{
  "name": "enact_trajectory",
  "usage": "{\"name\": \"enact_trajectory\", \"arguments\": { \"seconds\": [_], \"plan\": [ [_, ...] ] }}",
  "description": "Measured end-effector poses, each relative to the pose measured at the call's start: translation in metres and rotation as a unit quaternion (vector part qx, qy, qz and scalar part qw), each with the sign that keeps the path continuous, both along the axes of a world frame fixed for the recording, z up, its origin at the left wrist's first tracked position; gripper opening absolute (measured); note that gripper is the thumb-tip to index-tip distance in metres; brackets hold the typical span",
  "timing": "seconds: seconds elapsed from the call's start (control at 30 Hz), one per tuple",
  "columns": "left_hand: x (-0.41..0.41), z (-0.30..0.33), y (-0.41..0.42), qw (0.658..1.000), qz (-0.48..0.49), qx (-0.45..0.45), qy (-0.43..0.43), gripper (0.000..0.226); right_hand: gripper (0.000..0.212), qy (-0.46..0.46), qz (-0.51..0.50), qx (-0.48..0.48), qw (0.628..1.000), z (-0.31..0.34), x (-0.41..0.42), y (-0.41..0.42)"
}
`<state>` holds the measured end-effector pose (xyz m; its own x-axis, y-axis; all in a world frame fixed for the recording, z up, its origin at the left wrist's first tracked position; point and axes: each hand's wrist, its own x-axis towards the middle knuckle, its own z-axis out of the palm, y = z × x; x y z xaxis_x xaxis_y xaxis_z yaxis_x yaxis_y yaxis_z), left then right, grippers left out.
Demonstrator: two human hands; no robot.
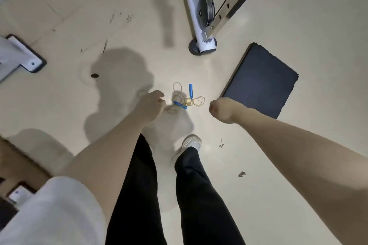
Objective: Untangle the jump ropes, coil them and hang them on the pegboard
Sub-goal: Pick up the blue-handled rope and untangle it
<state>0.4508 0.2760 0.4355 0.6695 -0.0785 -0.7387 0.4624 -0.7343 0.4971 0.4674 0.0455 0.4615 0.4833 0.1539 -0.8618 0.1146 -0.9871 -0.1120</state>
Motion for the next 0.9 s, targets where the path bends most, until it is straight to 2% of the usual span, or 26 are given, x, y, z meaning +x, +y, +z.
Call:
{"name": "enact_trajectory", "arguments": {
  "seconds": [0.1, 0.2, 0.33, 0.4, 0.57, 0.67, 0.73, 0.77, 0.83, 0.9],
  "plan": [
    [-0.024, -0.047, 0.009, 0.996, 0.082, 0.003, 0.036, 0.033, 0.024, 0.034, -0.009, 0.031, 0.999, -0.070, -0.010, 0.022],
    [-0.025, -0.123, 0.019, 0.993, 0.106, 0.005, 0.048, 0.032, 0.021, 0.027, -0.056, 0.028, 0.998, -0.166, -0.024, 0.034],
    [-0.022, -0.236, 0.021, 0.986, 0.159, 0.026, 0.045, 0.021, 0.025, -0.024, -0.091, -0.008, 0.996, -0.295, -0.045, 0.047],
    [-0.025, -0.286, 0.017, 0.981, 0.188, 0.008, 0.046, 0.016, 0.027, -0.054, -0.109, 0.000, 0.993, -0.350, -0.052, 0.050],
    [-0.043, -0.415, 0.015, 0.982, 0.185, -0.007, 0.039, 0.018, 0.052, -0.205, -0.019, -0.019, 0.978, -0.483, -0.059, 0.041],
    [-0.059, -0.455, 0.020, 0.980, 0.192, -0.018, 0.040, 0.021, 0.042, -0.245, -0.008, -0.054, 0.968, -0.523, -0.058, 0.034],
    [-0.072, -0.464, 0.020, 0.979, 0.194, -0.031, 0.049, 0.021, 0.037, -0.240, 0.020, -0.073, 0.968, -0.531, -0.055, 0.031],
    [-0.078, -0.464, 0.020, 0.979, 0.196, -0.036, 0.052, 0.022, 0.035, -0.216, 0.009, -0.065, 0.974, -0.531, -0.054, 0.030],
    [-0.085, -0.450, 0.020, 0.977, 0.196, -0.044, 0.071, 0.023, 0.031, -0.117, -0.084, 0.009, 0.990, -0.514, -0.051, 0.036],
    [-0.090, -0.423, 0.020, 0.978, 0.173, -0.056, 0.102, 0.031, 0.027, 0.004, -0.195, 0.115, 0.974, -0.481, -0.050, 0.049]
  ]
}}
